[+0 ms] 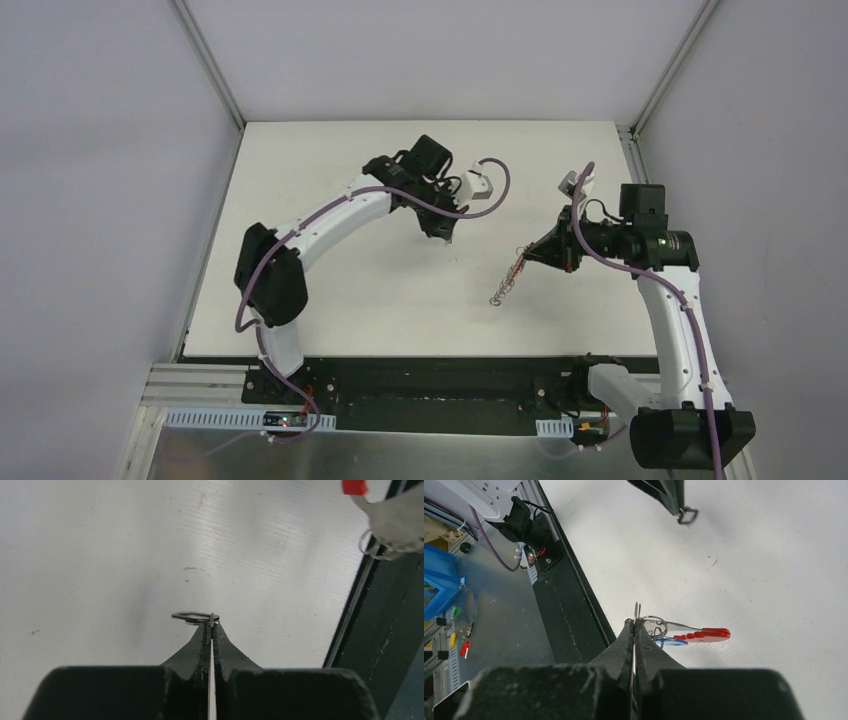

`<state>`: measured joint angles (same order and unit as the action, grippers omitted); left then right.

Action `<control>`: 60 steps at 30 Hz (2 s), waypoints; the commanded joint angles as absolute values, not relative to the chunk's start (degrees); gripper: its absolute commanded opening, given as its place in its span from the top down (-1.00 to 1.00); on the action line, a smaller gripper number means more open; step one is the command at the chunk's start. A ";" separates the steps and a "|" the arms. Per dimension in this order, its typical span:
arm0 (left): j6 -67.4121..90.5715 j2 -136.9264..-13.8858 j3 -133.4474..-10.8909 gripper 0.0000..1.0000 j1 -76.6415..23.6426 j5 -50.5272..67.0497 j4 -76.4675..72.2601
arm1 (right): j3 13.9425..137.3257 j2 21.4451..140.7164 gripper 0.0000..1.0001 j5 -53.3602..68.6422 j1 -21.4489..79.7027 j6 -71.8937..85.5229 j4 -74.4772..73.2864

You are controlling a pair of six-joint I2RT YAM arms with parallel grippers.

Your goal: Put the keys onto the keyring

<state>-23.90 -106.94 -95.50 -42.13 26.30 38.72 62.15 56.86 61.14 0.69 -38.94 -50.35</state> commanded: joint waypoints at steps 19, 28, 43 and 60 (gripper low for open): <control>-30.39 -79.74 -91.86 1.00 -45.74 28.85 46.34 | 62.88 69.78 1.00 74.30 20.91 -16.88 -13.58; -35.13 -78.48 -91.63 1.00 -46.75 28.53 47.18 | 65.06 73.68 1.00 77.88 25.64 -16.50 -12.45; -42.10 -78.14 -90.43 1.00 -47.43 34.59 49.20 | 66.18 77.40 1.00 79.89 28.59 -11.76 -8.19; -44.32 -78.62 -91.43 1.00 -48.12 36.23 51.06 | 65.57 78.32 1.00 80.58 28.71 -8.91 -5.45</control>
